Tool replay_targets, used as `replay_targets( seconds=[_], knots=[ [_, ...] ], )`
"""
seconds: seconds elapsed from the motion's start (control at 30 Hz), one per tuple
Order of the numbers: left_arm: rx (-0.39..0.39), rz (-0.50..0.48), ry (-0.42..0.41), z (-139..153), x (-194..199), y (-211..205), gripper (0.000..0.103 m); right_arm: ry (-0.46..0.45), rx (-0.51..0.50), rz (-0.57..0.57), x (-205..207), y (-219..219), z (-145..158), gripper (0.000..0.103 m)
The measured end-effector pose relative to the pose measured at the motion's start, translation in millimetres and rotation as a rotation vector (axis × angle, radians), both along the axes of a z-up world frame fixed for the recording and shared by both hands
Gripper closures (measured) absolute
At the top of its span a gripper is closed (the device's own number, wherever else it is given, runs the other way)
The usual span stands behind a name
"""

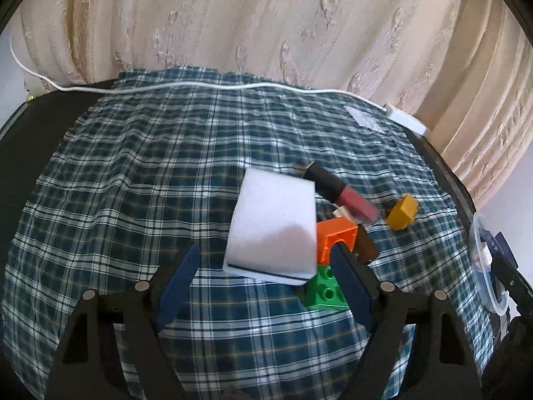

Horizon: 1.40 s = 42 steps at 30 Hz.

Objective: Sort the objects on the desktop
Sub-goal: 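Move the left gripper back to the table and grasp the white sponge, then hold the white sponge in the left gripper while the right grasps the yellow Lego brick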

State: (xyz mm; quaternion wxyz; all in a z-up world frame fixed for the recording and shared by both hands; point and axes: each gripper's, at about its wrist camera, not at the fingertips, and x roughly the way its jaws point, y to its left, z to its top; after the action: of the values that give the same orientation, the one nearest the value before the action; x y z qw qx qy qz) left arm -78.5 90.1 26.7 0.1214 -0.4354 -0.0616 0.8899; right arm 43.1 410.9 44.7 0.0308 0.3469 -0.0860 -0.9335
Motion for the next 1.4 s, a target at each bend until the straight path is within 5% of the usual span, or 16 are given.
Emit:
replay_targets(
  seconds=[0.5, 0.63, 0.77, 0.93, 1.4],
  knots=[
    [-0.074, -0.041, -0.070, -18, -30, 13, 0.020, -0.045, 0.011, 0.093, -14, -26, -1, 0.039],
    [-0.081, -0.049, -0.055, -18, -32, 15, 0.020, -0.062, -0.004, 0.117, -20, -33, 0, 0.039],
    [-0.061, -0.072, -0.030, -18, -31, 18, 0.040, -0.067, 0.010, 0.134, -27, -42, 1, 0.039],
    [-0.115, -0.072, 0.038, -10, -24, 25, 0.040, -0.082, 0.017, 0.159, -40, -52, -2, 0.039],
    [-0.031, -0.059, 0.107, 12, -9, 14, 0.040, -0.141, 0.076, 0.164, -97, -70, -30, 0.040]
  ],
)
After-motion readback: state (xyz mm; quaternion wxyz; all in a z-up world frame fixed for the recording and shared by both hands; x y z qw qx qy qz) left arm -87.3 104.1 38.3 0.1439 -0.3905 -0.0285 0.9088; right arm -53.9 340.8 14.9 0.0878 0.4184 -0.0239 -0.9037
